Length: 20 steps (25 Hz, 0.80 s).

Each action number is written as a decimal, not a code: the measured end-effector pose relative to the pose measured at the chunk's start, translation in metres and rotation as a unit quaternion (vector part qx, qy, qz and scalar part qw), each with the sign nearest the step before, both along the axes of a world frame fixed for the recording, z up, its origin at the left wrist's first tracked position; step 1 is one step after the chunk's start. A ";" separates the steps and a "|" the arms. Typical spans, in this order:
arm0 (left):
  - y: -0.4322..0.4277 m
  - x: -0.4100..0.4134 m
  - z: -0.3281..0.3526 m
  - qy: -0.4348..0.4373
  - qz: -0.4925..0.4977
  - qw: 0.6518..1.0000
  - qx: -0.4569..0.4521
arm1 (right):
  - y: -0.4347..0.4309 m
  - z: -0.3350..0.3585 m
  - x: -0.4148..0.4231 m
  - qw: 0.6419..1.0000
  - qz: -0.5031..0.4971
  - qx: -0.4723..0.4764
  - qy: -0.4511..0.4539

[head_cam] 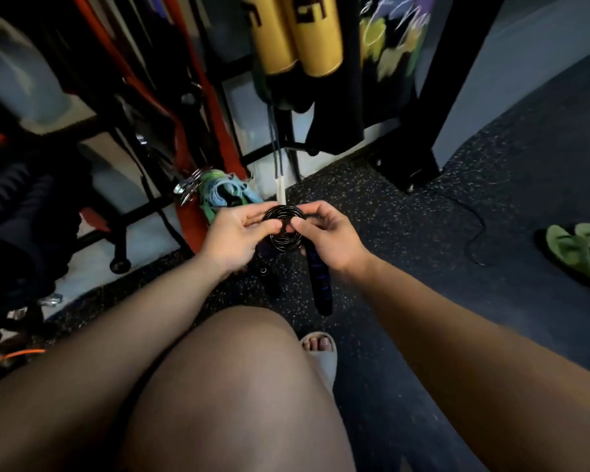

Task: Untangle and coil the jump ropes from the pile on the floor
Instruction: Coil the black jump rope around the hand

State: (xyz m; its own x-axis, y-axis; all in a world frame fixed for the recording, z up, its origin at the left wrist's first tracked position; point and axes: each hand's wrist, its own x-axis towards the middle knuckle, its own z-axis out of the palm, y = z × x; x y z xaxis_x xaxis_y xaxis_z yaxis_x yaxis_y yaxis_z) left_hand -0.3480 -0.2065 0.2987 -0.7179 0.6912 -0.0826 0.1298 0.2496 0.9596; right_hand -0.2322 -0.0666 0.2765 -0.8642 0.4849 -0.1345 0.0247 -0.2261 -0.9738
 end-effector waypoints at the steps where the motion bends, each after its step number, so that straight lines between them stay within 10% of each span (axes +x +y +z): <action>1: -0.004 -0.007 -0.013 -0.004 0.020 1.000 0.000 | -0.003 -0.010 -0.011 1.000 0.003 -0.002 -0.006; 20: 0.000 -0.120 -0.110 0.076 0.253 0.964 0.008 | 0.006 -0.097 -0.179 0.988 0.030 0.133 -0.065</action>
